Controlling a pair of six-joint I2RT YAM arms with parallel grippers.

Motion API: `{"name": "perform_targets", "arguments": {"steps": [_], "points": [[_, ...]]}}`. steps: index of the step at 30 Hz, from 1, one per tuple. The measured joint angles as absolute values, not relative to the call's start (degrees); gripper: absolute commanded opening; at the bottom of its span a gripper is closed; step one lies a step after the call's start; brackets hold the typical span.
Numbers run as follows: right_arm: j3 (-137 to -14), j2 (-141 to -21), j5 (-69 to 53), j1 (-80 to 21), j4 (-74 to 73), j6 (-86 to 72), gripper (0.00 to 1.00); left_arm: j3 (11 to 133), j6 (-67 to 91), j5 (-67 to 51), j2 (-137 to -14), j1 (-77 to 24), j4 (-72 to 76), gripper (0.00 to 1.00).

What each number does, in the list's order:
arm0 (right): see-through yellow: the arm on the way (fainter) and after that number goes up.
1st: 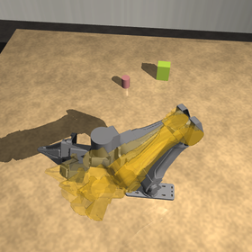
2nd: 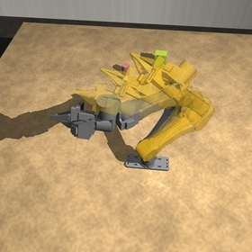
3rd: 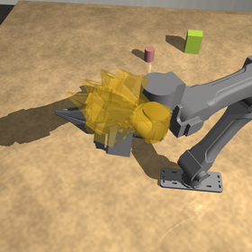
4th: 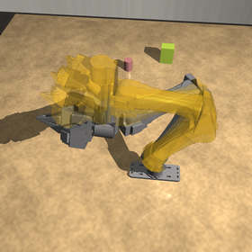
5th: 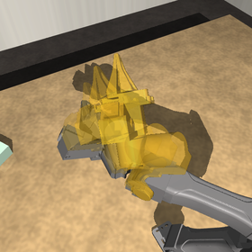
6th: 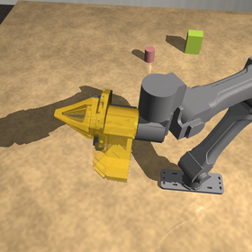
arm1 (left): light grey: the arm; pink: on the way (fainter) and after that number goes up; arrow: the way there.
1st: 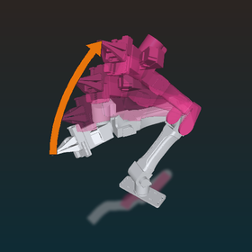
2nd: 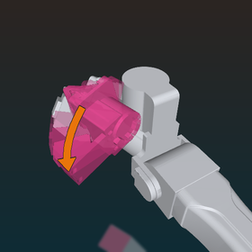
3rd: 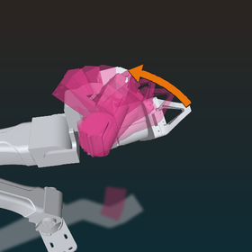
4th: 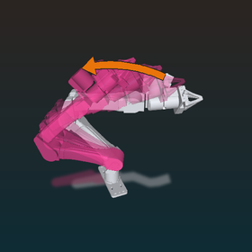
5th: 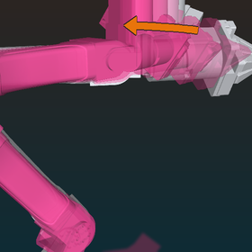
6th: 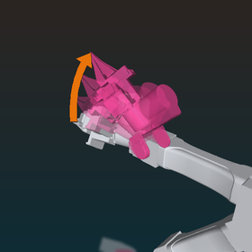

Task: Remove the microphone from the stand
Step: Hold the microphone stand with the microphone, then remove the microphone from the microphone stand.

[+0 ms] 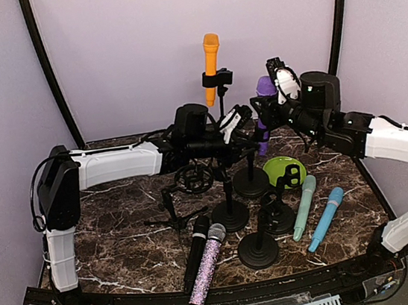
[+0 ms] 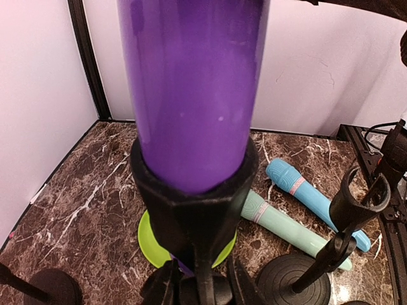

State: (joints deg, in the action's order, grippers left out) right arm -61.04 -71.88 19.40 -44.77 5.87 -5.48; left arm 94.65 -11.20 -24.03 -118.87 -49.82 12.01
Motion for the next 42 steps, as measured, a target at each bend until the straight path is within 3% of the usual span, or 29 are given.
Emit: {"name": "perform_targets", "arguments": {"steps": [16,42], "points": [[-61.04,-69.84,12.88,-43.07,5.67,-3.90,0.11,94.65,-11.70,-24.01,-117.99,-50.11,12.21,0.00],[-61.23,-71.57,30.11,-44.23,5.54,-22.92,0.11,92.25,-11.68,-21.26,-117.93,-50.11,15.73,0.00]]}}
